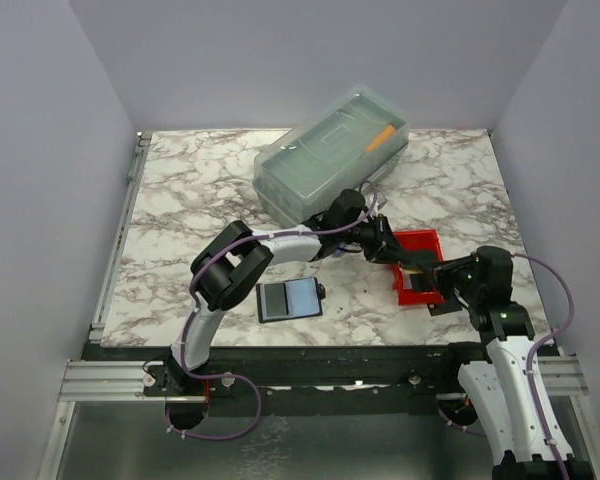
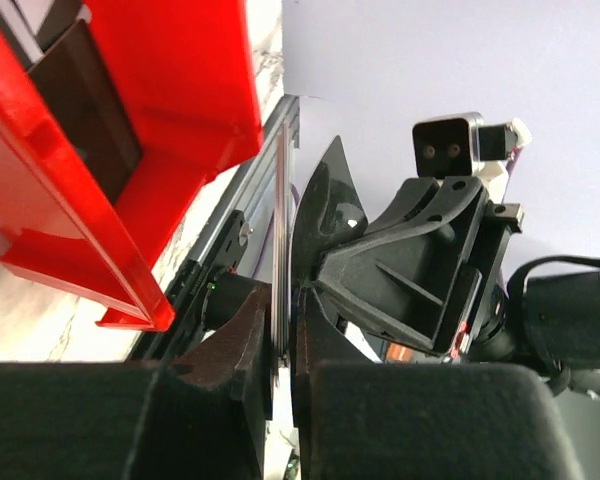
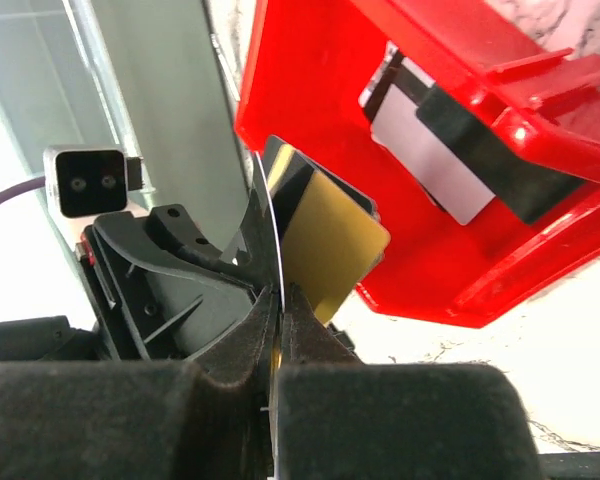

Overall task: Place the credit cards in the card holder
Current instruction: Place the credit card in the storage box.

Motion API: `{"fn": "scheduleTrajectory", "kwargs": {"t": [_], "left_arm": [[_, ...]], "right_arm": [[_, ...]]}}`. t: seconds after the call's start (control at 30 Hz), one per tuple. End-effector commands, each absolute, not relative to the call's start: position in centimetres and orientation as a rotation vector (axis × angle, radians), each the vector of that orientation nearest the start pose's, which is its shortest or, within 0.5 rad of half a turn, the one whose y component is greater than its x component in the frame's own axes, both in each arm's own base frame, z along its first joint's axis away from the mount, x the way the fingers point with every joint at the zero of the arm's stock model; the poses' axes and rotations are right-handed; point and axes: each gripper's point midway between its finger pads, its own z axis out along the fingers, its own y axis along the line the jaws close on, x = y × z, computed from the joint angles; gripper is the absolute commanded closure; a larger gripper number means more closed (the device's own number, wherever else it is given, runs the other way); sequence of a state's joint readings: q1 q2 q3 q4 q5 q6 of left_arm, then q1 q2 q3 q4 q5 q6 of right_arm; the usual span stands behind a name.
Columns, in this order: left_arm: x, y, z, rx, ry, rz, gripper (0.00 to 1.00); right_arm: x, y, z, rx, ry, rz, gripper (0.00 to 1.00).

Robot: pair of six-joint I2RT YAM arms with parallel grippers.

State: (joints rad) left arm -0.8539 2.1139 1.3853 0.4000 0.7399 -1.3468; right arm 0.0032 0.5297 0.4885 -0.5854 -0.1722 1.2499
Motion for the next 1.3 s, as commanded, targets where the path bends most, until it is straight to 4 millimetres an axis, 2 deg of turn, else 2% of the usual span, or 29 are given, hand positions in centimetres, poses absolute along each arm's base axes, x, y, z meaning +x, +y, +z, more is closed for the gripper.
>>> {"fn": "scheduleTrajectory", "kwargs": {"t": [0.0,0.1,0.2,0.3,0.43,0.63,0.83,0.93,1.03,1.13,1.27], "left_arm": [[28.1,-50.7,12.1,-0.087,2.533,-1.703,0.85],[28.8,-51.1,11.7,-0.084,2.548,-1.649,0.75],[29.6,-50.8,11.0,-0.124,2.579,-1.546,0.61],[29.9,-50.7,11.3,-0.092,2.585,-1.468,0.35],[29.7,-50.3,12.3,-0.057,2.589,-1.429,0.16],[28.5,-50.4,15.9,0.088,2.524,-1.491,0.16],[27.1,-49.0,19.8,0.272,2.444,-1.489,0.15],[26.4,-48.4,21.5,0.331,2.414,-1.512,0.15],[25.5,-47.9,22.9,0.389,2.391,-1.552,0.16],[24.2,-46.4,23.7,0.462,2.364,-1.545,0.16],[22.9,-42.2,24.0,0.57,2.33,-1.565,0.18]], "right_arm": [[22.3,6.7,13.3,1.337,1.959,0.824,1.0],[22.4,6.1,12.9,1.37,1.949,0.78,1.0],[22.3,5.7,12.4,1.422,1.96,0.737,1.0],[22.2,5.3,12.7,1.426,1.968,0.701,1.0],[22.0,4.7,13.9,1.396,1.973,0.647,1.0],[21.9,4.1,16.8,1.23,1.99,0.593,1.0],[22.6,5.2,21.0,0.831,2.063,0.59,1.0],[23.0,5.8,22.6,0.695,2.106,0.59,1.0],[23.5,7.2,23.5,0.546,2.145,0.656,1.0],[23.7,9.4,23.9,0.391,2.184,0.78,1.0],[23.2,13.1,23.5,0.171,2.237,1.06,1.0]]}}
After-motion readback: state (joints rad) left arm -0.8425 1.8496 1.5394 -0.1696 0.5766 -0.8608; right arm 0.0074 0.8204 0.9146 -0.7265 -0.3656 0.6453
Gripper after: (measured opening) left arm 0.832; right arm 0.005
